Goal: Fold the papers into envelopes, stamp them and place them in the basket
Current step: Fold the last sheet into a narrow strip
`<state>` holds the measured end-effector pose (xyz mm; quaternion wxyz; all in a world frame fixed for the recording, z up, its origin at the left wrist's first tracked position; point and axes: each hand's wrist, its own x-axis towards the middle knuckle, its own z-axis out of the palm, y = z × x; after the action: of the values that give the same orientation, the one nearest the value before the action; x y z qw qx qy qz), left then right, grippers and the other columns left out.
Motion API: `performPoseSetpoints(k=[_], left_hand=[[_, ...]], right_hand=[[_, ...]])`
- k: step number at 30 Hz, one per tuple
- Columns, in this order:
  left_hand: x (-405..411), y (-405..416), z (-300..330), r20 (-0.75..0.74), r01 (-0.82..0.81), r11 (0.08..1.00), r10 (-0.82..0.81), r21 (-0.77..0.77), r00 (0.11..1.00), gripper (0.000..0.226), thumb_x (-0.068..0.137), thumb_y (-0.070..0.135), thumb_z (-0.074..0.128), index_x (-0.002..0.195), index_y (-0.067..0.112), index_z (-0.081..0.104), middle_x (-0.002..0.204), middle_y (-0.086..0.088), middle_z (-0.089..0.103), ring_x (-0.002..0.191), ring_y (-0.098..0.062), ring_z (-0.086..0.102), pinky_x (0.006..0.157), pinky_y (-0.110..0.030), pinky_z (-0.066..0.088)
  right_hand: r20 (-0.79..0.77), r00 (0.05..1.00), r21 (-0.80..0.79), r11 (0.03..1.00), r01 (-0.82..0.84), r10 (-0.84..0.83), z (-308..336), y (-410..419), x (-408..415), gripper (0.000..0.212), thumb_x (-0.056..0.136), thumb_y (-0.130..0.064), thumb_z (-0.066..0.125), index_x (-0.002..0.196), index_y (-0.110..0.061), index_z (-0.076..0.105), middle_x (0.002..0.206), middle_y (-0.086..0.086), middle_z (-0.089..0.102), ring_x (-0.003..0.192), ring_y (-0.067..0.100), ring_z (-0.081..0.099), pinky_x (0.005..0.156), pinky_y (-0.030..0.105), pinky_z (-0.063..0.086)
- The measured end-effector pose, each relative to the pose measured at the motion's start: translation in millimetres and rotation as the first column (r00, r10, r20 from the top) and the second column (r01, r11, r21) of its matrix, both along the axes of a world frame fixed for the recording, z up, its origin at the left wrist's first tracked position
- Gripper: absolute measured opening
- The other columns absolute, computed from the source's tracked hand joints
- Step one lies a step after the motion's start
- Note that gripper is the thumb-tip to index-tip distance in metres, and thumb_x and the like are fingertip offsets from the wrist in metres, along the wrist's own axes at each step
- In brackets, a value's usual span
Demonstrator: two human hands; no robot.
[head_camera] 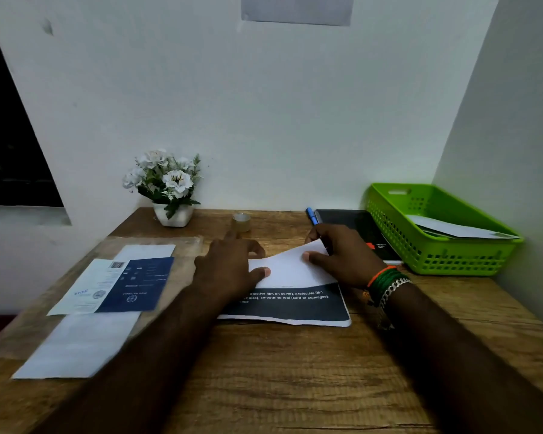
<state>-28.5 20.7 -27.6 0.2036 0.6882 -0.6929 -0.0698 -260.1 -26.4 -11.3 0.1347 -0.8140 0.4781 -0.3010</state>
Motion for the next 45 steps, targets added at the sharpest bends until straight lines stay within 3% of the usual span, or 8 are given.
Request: performPoseSetpoints(k=[4, 9, 17, 22, 27, 30, 36, 45], left_hand=[[-13.2, -2.3, -3.7, -0.111, 0.1, 0.973, -0.125, -0.208, 0.986, 0.021, 0.092, 0.05, 0.06, 0.113, 0.046, 0.064, 0.121, 0.012, 0.053, 0.123, -0.016, 0.047, 0.1, -0.054, 0.044], [-15.1, -2.8, 2.9, -0.238, 0.061, 0.921, -0.163, -0.385, 0.957, 0.018, 0.091, 0.045, 0.053, 0.095, 0.037, 0.068, 0.095, 0.016, 0.063, 0.095, -0.011, 0.059, 0.089, -0.049, 0.05], [6.9, -3.0, 13.1, -0.016, -0.083, 0.955, 0.082, -0.285, 0.997, 0.016, 0.102, 0.041, 0.049, 0.098, 0.033, 0.062, 0.099, 0.008, 0.069, 0.101, -0.022, 0.063, 0.094, -0.05, 0.047], [33.1, -5.0, 15.9, -0.15, -0.253, 0.929, 0.219, -0.269, 0.964, 0.018, 0.104, 0.039, 0.047, 0.092, 0.034, 0.059, 0.09, 0.01, 0.067, 0.089, -0.017, 0.06, 0.091, -0.042, 0.047], [22.6, -4.4, 13.1, -0.43, -0.11, 0.947, -0.032, -0.303, 0.902, 0.012, 0.099, 0.039, 0.061, 0.099, 0.03, 0.068, 0.096, 0.012, 0.068, 0.091, -0.012, 0.065, 0.083, -0.037, 0.053], [16.0, -8.8, 8.6, -0.392, -0.033, 0.938, -0.112, -0.346, 0.913, 0.008, 0.096, 0.03, 0.066, 0.091, 0.026, 0.072, 0.094, 0.012, 0.072, 0.096, -0.009, 0.065, 0.087, -0.035, 0.051], [18.5, -12.0, 10.0, -0.363, -0.021, 0.935, -0.116, -0.354, 0.925, 0.01, 0.095, 0.022, 0.069, 0.086, 0.023, 0.073, 0.088, 0.009, 0.072, 0.089, -0.008, 0.065, 0.078, -0.03, 0.045], [25.9, -8.6, 18.7, -0.359, -0.102, 0.91, -0.054, -0.402, 0.932, 0.009, 0.094, 0.017, 0.069, 0.087, 0.013, 0.073, 0.085, 0.004, 0.07, 0.084, -0.013, 0.063, 0.078, -0.032, 0.048]], right_hand=[[0.193, 0.976, 0.027, 0.994, -0.11, 0.102, 3.4, -0.1, -1.3, 0.019, 0.079, -0.017, 0.077, 0.088, -0.03, 0.065, 0.095, -0.007, 0.071, 0.084, 0.008, 0.065, 0.075, 0.027, 0.052], [0.325, 0.934, 0.031, 0.985, -0.169, 0.15, 6.6, 2.0, -0.3, 0.022, 0.077, -0.004, 0.076, 0.083, -0.023, 0.068, 0.083, -0.021, 0.068, 0.074, -0.003, 0.058, 0.071, 0.029, 0.045], [0.464, 0.883, 0.059, 0.992, -0.111, 0.071, 5.6, -5.6, -8.6, 0.013, 0.078, 0.006, 0.077, 0.083, -0.004, 0.07, 0.077, -0.009, 0.066, 0.062, -0.009, 0.055, 0.063, 0.01, 0.041], [0.553, 0.833, 0.064, 0.997, -0.046, 0.003, 10.8, -11.3, -23.7, 0.017, 0.077, 0.01, 0.075, 0.08, -0.004, 0.067, 0.074, -0.004, 0.066, 0.059, -0.006, 0.056, 0.062, 0.015, 0.042], [0.576, 0.817, 0.096, 0.994, -0.048, -0.016, 6.2, -10.7, -20.8, 0.018, 0.077, 0.005, 0.077, 0.079, -0.009, 0.067, 0.068, -0.003, 0.065, 0.061, 0.015, 0.051, 0.06, 0.024, 0.041], [0.591, 0.807, 0.14, 0.986, -0.09, -0.011, 2.8, -6.2, -9.9, 0.015, 0.079, 0.006, 0.076, 0.085, -0.004, 0.067, 0.057, -0.011, 0.062, 0.049, -0.001, 0.051, 0.047, 0.012, 0.04], [0.486, 0.873, 0.181, 0.982, -0.055, -0.04, 1.7, -3.9, -4.0, 0.013, 0.081, -0.009, 0.081, 0.091, -0.005, 0.075, 0.079, 0.002, 0.073, 0.058, -0.007, 0.061, 0.048, 0.009, 0.043], [0.5, 0.861, 0.129, 0.991, 0.037, -0.097, 14.1, -4.6, -21.4, 0.01, 0.077, -0.001, 0.082, 0.079, -0.008, 0.075, 0.067, 0.015, 0.073, 0.06, 0.024, 0.066, 0.064, 0.045, 0.058]])
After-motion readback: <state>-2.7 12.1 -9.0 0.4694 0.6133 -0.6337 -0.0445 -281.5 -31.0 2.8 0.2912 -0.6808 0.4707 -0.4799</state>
